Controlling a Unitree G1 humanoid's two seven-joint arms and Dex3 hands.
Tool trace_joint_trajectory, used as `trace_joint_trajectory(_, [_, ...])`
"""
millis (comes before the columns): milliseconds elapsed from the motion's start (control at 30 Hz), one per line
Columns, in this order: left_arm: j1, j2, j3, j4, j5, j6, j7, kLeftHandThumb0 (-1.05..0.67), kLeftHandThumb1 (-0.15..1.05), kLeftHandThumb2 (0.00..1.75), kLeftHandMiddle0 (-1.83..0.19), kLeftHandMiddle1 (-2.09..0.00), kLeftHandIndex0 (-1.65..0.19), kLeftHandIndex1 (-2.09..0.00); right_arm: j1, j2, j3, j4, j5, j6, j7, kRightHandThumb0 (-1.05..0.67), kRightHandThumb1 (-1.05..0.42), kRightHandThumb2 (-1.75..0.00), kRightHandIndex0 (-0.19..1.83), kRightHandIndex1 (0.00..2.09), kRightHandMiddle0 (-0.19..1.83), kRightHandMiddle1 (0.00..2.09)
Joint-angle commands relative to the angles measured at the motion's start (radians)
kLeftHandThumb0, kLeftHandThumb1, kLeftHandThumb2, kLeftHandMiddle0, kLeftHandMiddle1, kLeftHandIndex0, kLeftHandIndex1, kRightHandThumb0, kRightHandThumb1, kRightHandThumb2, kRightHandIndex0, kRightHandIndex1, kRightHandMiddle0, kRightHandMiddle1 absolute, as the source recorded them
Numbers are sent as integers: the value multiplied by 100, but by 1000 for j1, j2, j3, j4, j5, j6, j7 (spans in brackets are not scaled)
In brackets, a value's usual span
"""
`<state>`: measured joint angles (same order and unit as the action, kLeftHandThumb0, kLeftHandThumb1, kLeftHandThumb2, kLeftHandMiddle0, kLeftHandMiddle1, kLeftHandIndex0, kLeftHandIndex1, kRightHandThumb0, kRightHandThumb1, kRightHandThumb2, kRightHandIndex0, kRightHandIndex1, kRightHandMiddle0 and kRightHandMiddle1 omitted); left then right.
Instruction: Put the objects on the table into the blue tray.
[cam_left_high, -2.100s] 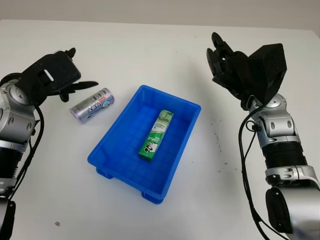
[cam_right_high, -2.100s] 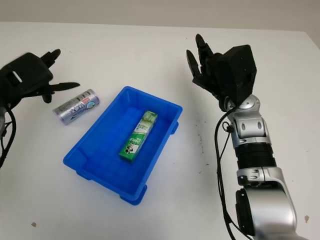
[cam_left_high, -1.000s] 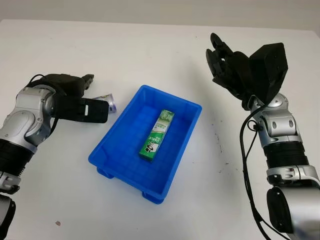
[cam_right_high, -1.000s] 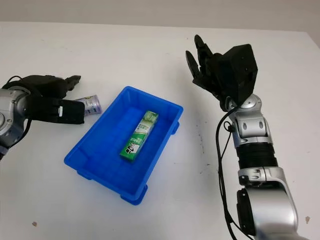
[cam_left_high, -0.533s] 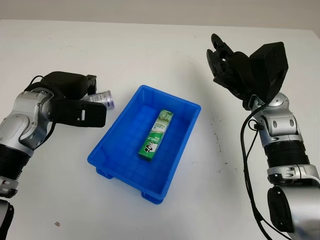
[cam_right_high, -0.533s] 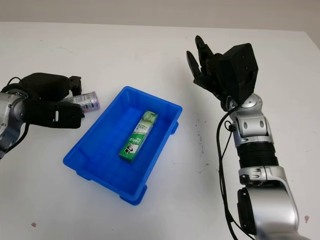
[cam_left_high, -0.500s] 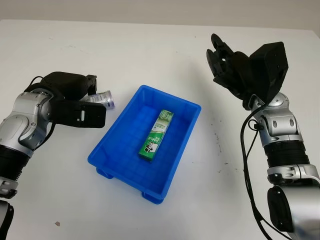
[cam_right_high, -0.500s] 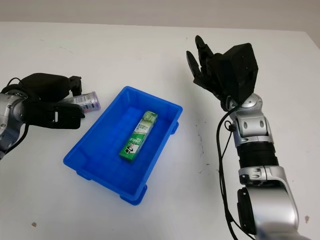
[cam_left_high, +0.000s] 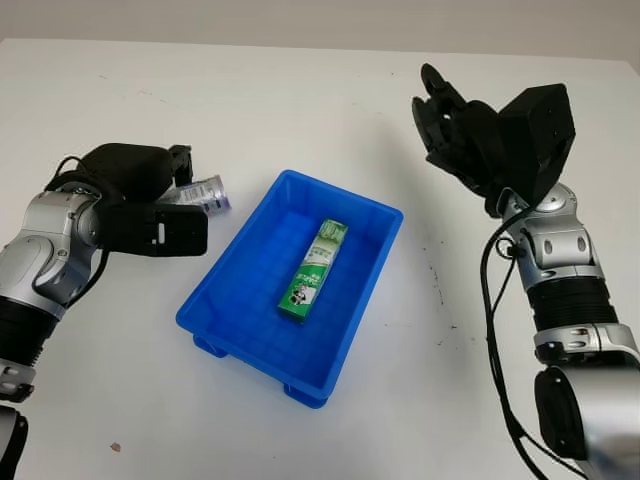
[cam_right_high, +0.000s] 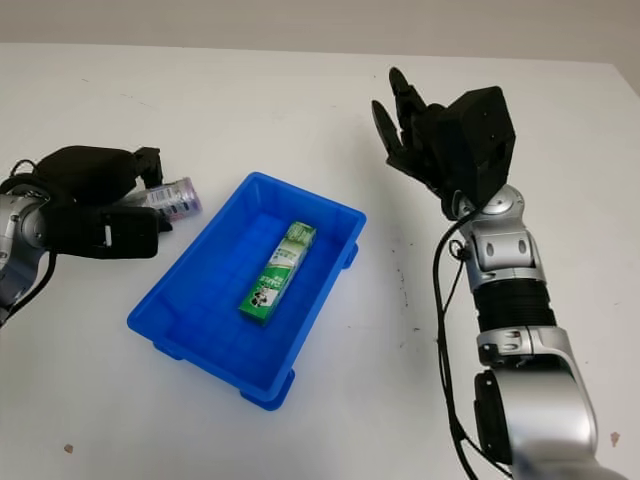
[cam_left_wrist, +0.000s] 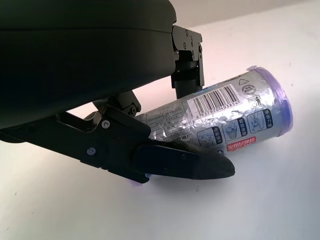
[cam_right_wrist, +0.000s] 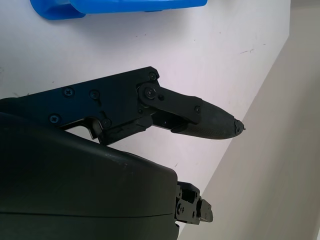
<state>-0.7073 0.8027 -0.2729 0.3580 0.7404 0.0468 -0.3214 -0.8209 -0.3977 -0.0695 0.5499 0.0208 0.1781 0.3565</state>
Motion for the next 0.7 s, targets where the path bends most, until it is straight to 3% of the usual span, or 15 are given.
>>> trace_joint_trajectory(0, [-44, 14, 41, 11, -19, -5, 22, -36, 105, 39, -92, -209, -39, -209, -20, -14, -9, -2, 5, -5, 1, -70, -105, -66, -19, 0, -19, 0])
trace_joint_trajectory(100, [-108, 18, 85, -3, -54, 34, -8, -37, 105, 39, -87, -209, -39, -209, -19, -14, -7, -5, 1, -1, -1, -69, -105, -66, -19, 0, -19, 0])
trace_joint_trajectory(133, [-131, 13, 105, -11, -74, 49, -13, -37, 105, 39, -84, -209, -26, -209, -18, -15, -6, -6, 1, 0, -1, -69, -105, -66, -19, 0, -19, 0])
trace_joint_trajectory(200, [-175, 8, 146, -40, -125, 74, -37, -39, 105, 38, -86, -209, -28, -209, -17, -15, -7, -8, 4, 2, 4, -69, -105, -66, -19, 0, -19, 0])
trace_joint_trajectory(267, [-216, 8, 186, -73, -193, 86, -79, -37, 105, 38, -90, -209, -52, -209, -17, -15, -6, -10, 3, 9, 4, -69, -105, -67, -19, 0, -19, 0])
trace_joint_trajectory(333, [-249, 13, 213, -100, -260, 65, -122, -36, 105, 37, -87, -209, -64, -209, -16, -11, -7, -15, 4, 16, 0, -69, -105, -66, -19, 0, -19, 0])
trace_joint_trajectory(400, [-270, 8, 230, -154, -327, 68, -182, -29, 105, 35, -85, -209, -64, -209, -15, -8, -8, -18, 6, 20, -2, -68, -105, -66, -19, 0, -19, 0])
trace_joint_trajectory(500, [-281, -5, 231, -236, -396, 113, -267, -30, 105, 33, -88, -209, -64, -209, -16, -5, -7, -17, 7, 14, -2, -66, -105, -66, -19, 0, -19, 0])
trace_joint_trajectory(667, [-259, -32, 173, -400, -446, 269, -414, -35, 105, 36, -94, -209, -72, -209, -21, -3, 1, -6, 0, 4, -5, -66, -105, -66, -19, 0, -19, 0])
